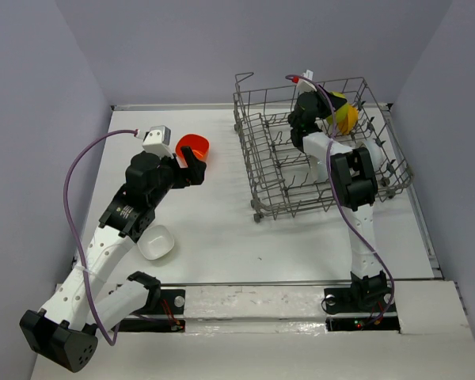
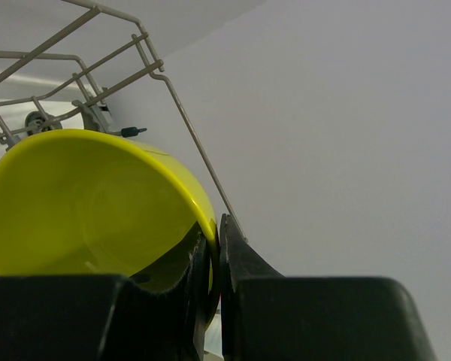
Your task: Load the bowls into the dish rack
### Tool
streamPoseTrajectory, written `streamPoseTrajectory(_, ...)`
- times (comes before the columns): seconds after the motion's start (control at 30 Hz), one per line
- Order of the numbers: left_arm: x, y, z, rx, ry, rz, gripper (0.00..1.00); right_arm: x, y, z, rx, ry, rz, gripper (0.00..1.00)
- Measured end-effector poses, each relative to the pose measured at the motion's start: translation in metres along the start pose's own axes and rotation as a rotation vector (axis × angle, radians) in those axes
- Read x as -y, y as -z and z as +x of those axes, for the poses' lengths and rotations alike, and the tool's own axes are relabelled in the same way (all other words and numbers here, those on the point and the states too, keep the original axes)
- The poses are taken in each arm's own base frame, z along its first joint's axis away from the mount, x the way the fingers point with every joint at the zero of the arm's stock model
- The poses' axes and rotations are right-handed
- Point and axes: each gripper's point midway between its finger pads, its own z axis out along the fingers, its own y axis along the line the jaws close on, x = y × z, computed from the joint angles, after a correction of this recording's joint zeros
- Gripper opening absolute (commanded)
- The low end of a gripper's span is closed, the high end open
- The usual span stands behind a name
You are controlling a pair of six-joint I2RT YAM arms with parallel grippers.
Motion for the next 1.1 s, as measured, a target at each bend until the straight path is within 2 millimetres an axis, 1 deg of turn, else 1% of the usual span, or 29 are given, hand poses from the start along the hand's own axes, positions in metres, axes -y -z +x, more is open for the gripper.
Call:
streamPoseTrajectory(0.03,0.000,0.000,0.000,0.000,0.000,0.000,0.99,0.000,0.000,0.000,0.000,0.000,0.000,0.05)
streamPoseTrajectory(0.1,0.000,0.000,0.000,0.000,0.000,0.000,0.99,-0.001,0.000,0.000,0.003,0.001,-0.001,0.08)
streamPoseTrajectory(0.17,0.000,0.000,0.000,0.000,0.000,0.000,0.99,-0.002,0.001,-0.001,0.008,0.003,-0.003,0.09)
streamPoseTrajectory(0.4,0.000,0.000,0.000,0.000,0.000,0.000,0.99,-0.004,0.005,-0.003,0.016,0.008,-0.005,0.19)
streamPoseTrajectory(0.53,0.000,0.000,0.000,0.000,0.000,0.000,0.99,-0.009,0.007,-0.002,0.016,0.020,-0.008,0.24)
streamPoseTrajectory(0.67,0.000,0.000,0.000,0.000,0.000,-0.001,0.99,-0.010,0.010,-0.002,0.013,0.025,-0.009,0.25)
streamPoseTrajectory(0.87,0.000,0.000,0.000,0.000,0.000,0.000,0.99,-0.011,0.010,-0.001,0.011,0.029,-0.010,0.28)
streamPoseTrajectory(0.93,0.000,0.000,0.000,0.000,0.000,-0.001,0.99,-0.011,0.010,-0.001,0.011,0.031,-0.011,0.32)
streamPoseTrajectory(1.1,0.000,0.000,0.000,0.000,0.000,-0.001,0.99,-0.014,0.013,-0.002,0.015,0.037,-0.016,0.36)
